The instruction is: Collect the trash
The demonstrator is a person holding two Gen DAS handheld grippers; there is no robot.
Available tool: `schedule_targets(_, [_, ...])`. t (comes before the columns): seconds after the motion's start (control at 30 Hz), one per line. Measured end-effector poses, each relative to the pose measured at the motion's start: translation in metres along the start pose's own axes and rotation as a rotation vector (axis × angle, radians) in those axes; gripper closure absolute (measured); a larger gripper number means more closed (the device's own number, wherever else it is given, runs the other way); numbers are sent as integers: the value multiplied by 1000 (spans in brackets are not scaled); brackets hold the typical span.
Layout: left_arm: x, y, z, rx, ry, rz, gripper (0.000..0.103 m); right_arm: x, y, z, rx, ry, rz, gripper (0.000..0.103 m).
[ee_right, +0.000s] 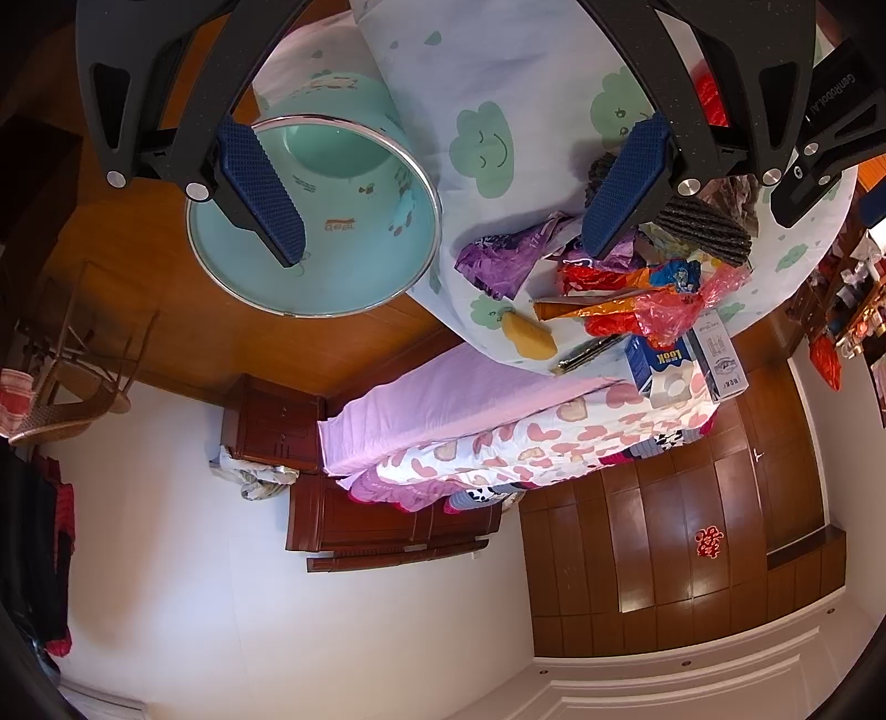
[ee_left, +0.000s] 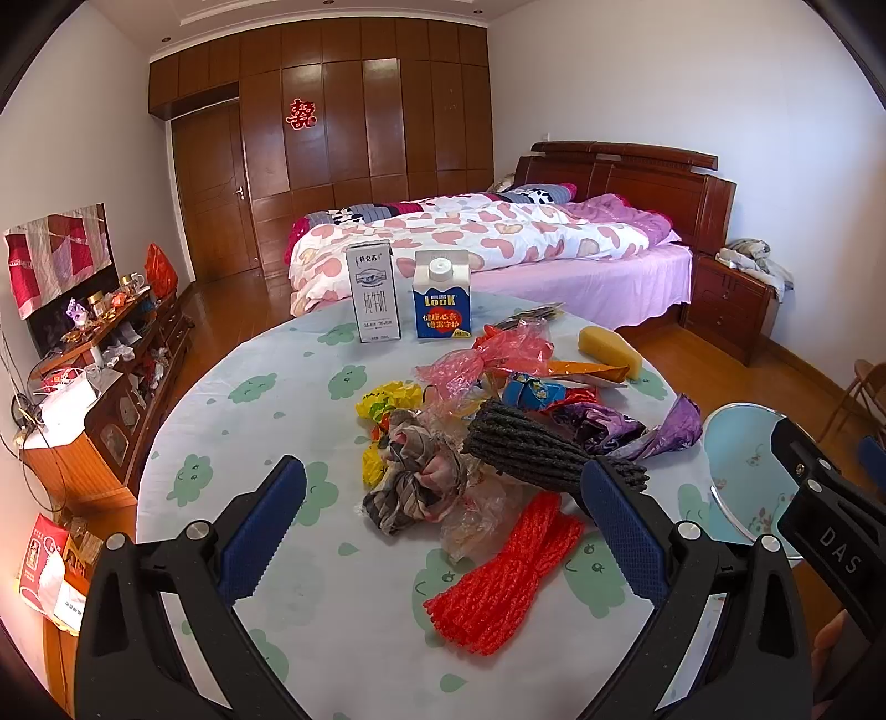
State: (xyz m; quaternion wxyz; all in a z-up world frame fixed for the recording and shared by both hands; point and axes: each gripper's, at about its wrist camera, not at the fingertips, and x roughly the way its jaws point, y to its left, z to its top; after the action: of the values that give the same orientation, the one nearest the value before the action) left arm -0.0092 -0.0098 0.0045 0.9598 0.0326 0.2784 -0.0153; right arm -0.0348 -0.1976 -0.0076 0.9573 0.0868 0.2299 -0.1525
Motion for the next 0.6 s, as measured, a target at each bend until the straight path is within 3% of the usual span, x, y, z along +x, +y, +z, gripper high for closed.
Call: schedule_targets(0.6, [0,0,0,1,2,3,6,0,-1,0,1,-1,1,5])
